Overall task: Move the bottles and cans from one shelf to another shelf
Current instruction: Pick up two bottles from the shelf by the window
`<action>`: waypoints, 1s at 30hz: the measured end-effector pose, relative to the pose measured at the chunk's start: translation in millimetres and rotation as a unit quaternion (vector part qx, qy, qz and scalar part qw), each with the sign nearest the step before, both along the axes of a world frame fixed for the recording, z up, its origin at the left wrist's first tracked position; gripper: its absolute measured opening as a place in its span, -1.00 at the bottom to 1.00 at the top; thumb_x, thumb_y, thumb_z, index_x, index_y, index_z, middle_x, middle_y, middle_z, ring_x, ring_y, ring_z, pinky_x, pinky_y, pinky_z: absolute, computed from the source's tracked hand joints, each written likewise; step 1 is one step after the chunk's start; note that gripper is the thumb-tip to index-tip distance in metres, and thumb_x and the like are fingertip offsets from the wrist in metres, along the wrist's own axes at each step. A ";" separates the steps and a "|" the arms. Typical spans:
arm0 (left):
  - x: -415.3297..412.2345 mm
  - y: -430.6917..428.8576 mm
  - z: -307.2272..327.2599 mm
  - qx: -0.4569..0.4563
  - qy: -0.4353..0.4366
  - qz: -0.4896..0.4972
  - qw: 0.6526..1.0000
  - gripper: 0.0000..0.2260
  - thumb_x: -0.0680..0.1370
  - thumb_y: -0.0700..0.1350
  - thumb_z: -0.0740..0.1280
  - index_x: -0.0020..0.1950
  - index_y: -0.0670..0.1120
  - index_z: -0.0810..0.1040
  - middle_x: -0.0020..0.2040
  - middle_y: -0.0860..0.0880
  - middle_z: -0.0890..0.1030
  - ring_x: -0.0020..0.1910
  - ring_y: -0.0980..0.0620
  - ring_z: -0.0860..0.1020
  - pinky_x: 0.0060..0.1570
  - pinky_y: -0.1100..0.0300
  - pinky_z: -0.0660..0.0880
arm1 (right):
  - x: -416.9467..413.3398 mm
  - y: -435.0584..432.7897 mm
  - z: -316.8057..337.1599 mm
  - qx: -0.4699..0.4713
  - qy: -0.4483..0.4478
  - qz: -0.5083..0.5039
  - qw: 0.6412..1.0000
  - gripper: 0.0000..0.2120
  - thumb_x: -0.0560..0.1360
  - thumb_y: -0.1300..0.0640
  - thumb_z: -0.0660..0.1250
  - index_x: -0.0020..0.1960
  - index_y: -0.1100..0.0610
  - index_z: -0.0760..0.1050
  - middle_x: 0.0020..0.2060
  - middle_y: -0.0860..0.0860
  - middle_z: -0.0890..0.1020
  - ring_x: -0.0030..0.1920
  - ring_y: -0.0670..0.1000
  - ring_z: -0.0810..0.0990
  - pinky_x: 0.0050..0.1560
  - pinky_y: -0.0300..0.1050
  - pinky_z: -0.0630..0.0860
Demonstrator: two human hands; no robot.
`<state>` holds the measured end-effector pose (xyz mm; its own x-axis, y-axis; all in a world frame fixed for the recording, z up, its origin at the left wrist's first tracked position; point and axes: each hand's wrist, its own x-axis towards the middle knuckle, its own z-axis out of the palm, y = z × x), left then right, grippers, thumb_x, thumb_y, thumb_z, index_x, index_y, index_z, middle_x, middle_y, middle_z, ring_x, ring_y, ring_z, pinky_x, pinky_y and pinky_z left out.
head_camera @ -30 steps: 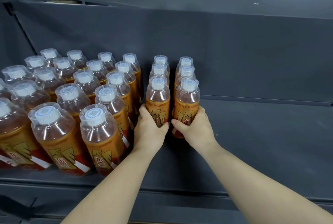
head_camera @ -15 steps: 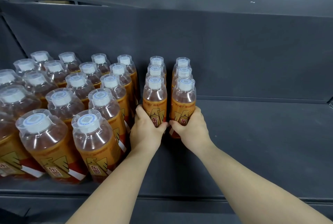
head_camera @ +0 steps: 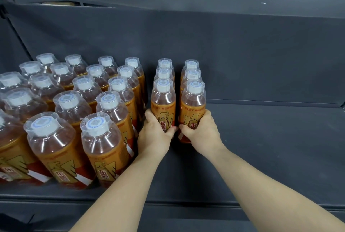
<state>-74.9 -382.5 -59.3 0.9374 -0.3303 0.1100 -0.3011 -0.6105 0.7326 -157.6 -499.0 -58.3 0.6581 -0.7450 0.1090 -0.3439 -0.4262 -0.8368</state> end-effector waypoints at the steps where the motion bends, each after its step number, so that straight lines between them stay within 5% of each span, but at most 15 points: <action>1: 0.0 0.0 -0.5 0.001 0.001 0.000 1.000 -0.22 0.45 0.12 0.50 0.49 -0.04 0.12 0.27 -0.08 0.52 0.18 -0.15 0.56 0.05 -0.03 0.57 | 0.0 -0.4 -0.5 0.002 0.001 0.000 1.000 -0.35 0.40 -0.05 0.54 0.35 0.05 0.28 0.17 -0.02 0.50 0.11 -0.01 0.56 0.08 -0.05 0.58; 18: -3.1 1.3 -2.9 -0.001 0.000 -0.003 1.000 -0.21 0.47 0.12 0.48 0.51 -0.03 0.08 0.29 -0.09 0.51 0.21 -0.15 0.56 0.11 -0.07 0.57 | -0.9 2.0 -6.3 0.007 -0.003 0.000 1.000 -0.32 0.42 -0.05 0.53 0.40 0.04 0.26 0.20 -0.02 0.49 0.15 -0.01 0.55 0.14 -0.03 0.59; 30: -4.6 3.1 2.2 -0.036 0.036 -0.015 0.999 -0.20 0.44 0.07 0.53 0.50 -0.02 0.11 0.30 -0.09 0.50 0.23 -0.15 0.54 0.11 -0.06 0.55 | -2.2 7.7 1.0 0.054 -0.004 0.002 0.999 -0.36 0.41 0.02 0.56 0.32 0.06 0.27 0.11 -0.02 0.53 0.09 -0.02 0.59 -0.07 -0.20 0.55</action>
